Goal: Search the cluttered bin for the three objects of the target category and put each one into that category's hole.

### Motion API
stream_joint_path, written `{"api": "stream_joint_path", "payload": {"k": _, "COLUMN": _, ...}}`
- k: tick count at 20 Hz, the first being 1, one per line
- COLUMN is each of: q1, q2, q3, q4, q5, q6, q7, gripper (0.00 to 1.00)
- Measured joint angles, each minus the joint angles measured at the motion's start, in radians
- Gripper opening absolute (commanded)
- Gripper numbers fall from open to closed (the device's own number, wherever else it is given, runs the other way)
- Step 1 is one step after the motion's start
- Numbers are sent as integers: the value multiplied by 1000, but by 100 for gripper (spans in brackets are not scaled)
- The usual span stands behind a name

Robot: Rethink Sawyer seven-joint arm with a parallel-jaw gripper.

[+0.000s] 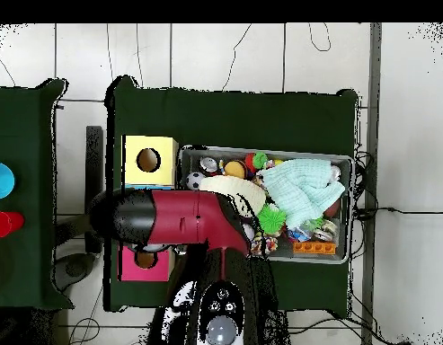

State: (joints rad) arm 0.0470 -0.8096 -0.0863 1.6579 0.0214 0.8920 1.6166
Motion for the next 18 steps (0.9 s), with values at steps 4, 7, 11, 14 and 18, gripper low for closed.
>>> {"api": "stream_joint_path", "payload": {"k": 4, "q1": 16, "q2": 3, "q3": -2, "q4": 0, "q5": 17, "q6": 0, "q7": 37, "gripper": 0}}
{"api": "stream_joint_path", "payload": {"k": 7, "q1": 23, "q2": 7, "q3": -3, "q4": 0, "q5": 23, "q6": 0, "q7": 56, "gripper": 0}}
{"api": "stream_joint_path", "payload": {"k": 11, "q1": 29, "q2": 15, "q3": -3, "q4": 0, "q5": 28, "q6": -11, "q7": 76, "gripper": 0}}
{"api": "stream_joint_path", "payload": {"k": 14, "q1": 34, "q2": 19, "q3": -3, "q4": 0, "q5": 29, "q6": -33, "q7": 88, "gripper": 0}}
{"api": "stream_joint_path", "payload": {"k": 18, "q1": 43, "q2": 22, "q3": -3, "q4": 0, "q5": 31, "q6": -79, "q7": 92, "gripper": 0}}
